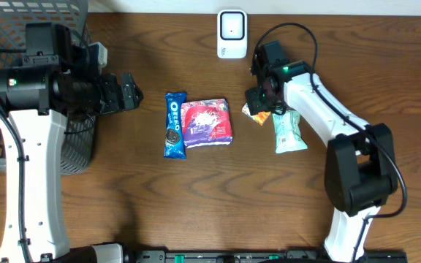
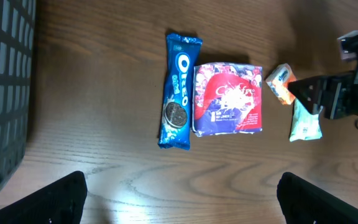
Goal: Scan the item barcode
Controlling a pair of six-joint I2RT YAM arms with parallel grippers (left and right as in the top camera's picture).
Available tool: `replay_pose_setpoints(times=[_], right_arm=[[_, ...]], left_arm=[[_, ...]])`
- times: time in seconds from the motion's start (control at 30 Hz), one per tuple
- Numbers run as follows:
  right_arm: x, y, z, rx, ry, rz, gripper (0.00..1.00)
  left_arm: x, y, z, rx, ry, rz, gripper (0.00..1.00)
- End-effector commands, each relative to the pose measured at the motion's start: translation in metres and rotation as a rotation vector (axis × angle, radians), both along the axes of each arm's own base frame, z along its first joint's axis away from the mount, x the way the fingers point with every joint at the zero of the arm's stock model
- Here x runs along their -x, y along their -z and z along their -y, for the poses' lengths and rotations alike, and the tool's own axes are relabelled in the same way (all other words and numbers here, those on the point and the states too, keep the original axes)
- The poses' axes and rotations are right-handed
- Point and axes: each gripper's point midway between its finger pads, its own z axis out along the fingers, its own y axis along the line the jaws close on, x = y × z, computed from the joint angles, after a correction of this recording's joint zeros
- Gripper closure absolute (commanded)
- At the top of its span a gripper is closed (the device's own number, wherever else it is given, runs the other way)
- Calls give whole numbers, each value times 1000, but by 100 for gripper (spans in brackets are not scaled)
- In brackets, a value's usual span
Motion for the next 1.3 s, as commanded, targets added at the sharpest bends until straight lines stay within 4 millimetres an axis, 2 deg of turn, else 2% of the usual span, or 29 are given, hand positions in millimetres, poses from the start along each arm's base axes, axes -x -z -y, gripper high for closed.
replay_pose_setpoints(times=[0.0,0.13,0.27,0.4,0.5,0.6,0.7,0.8,0.9,1.07,1.2,1.27], right_arm=[[2,17,-11,-68,-30,-55,36],[5,16,-33,-222,-58,-91,37],[-2,2,-27,-190,-34,-50,32],[-11,-28,-9,-111,71,-1,26],[-13,-56,-12,-125,67,35,20],[-10,-76,-24,-189,40,51,13],[-1,-82,-49,-286,-12,24,15],[11,-74,-74,-337,-65,-21,24],[21,-55,-86,-318,-50,-67,28],[40,-15,-96,-285,71,-169,28],[53,6,-100,-264,77,-219,28],[56,11,-99,-258,81,-232,29]], left_arm=[[-1,1,0,-10,11,1,2],[-1,1,0,-10,11,1,2],[-1,1,0,-10,11,1,2],[-1,1,0,-10,11,1,2],[-1,1,0,-10,11,1,2],[-1,1,0,-10,11,1,2],[-1,1,0,-10,11,1,2],[-1,1,0,-10,11,1,2],[-1,1,0,-10,11,1,2],[-1,1,0,-10,11,1,2],[-1,1,0,-10,11,1,2],[-1,1,0,-10,12,1,2]])
